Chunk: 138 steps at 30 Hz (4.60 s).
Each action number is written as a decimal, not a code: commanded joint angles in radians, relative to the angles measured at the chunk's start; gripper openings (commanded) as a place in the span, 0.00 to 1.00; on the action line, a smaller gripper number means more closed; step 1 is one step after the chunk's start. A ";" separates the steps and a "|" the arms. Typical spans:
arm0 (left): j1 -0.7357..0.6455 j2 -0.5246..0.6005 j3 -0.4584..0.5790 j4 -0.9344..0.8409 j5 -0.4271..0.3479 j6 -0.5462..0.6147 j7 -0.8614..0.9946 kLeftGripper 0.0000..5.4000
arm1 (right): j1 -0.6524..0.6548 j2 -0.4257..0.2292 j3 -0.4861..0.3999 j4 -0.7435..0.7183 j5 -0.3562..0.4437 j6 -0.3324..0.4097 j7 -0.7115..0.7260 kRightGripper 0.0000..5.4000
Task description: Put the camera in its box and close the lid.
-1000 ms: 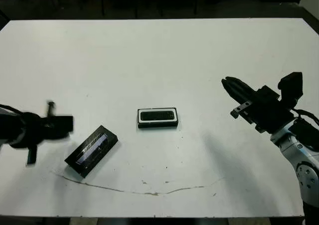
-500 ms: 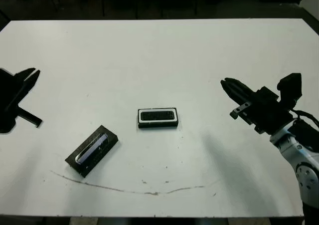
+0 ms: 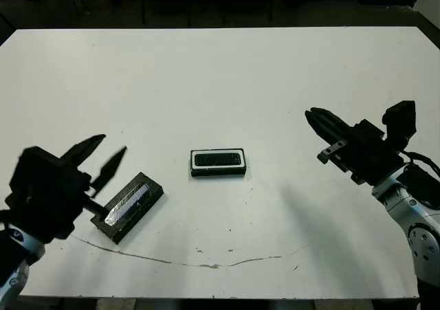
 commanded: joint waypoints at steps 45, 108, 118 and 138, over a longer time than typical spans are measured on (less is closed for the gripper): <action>0.157 0.168 -0.155 0.192 0.031 0.065 -0.085 1.00 | 0.017 -0.007 0.018 0.016 -0.024 0.001 0.000 0.00; -0.881 0.274 -0.446 1.121 0.053 -0.429 -0.704 0.51 | 0.045 0.139 0.105 0.073 -0.030 -0.040 -0.040 0.00; -1.105 0.132 -0.633 1.467 0.163 -0.528 -0.912 0.51 | 0.042 0.121 0.083 0.066 -0.012 -0.019 -0.041 0.00; -1.148 -0.102 -0.612 1.897 0.184 -0.654 -1.035 0.51 | 0.033 0.107 0.074 0.075 -0.016 -0.024 -0.031 0.00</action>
